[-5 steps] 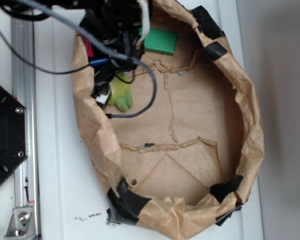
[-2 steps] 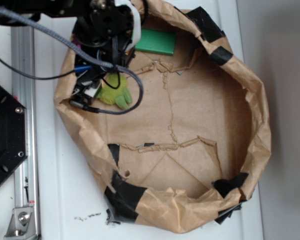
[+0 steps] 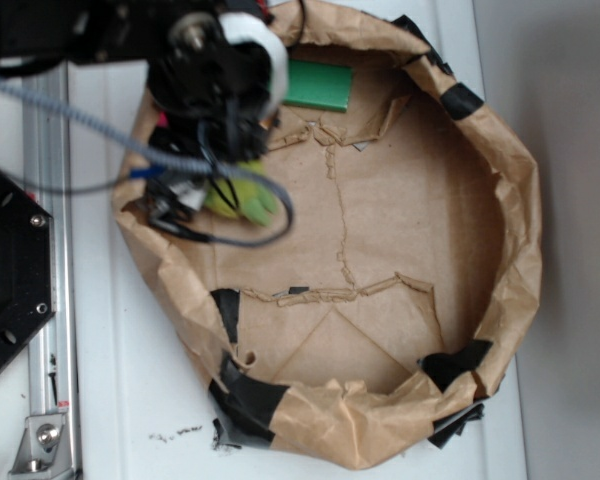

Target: Grab the green animal.

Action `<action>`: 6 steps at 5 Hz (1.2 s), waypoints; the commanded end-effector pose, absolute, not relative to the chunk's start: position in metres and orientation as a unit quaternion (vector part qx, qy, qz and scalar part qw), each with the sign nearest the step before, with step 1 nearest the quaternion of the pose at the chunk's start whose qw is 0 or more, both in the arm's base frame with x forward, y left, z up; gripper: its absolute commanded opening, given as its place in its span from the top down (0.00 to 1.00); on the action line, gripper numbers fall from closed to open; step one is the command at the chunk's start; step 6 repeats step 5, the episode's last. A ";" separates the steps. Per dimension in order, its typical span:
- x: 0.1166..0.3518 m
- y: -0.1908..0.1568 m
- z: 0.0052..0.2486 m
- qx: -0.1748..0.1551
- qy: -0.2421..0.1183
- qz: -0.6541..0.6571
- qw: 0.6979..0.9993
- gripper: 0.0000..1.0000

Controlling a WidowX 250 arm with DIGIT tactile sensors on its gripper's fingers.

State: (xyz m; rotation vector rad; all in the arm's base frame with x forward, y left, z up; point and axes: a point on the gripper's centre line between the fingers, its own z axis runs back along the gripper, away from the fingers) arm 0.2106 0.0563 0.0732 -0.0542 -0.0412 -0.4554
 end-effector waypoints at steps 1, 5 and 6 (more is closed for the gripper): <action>0.253 0.009 0.141 -0.004 -0.111 -0.226 0.968 1.00; 0.262 0.012 0.160 0.011 -0.174 -0.018 0.984 1.00; 0.262 0.012 0.160 0.011 -0.174 -0.018 0.984 1.00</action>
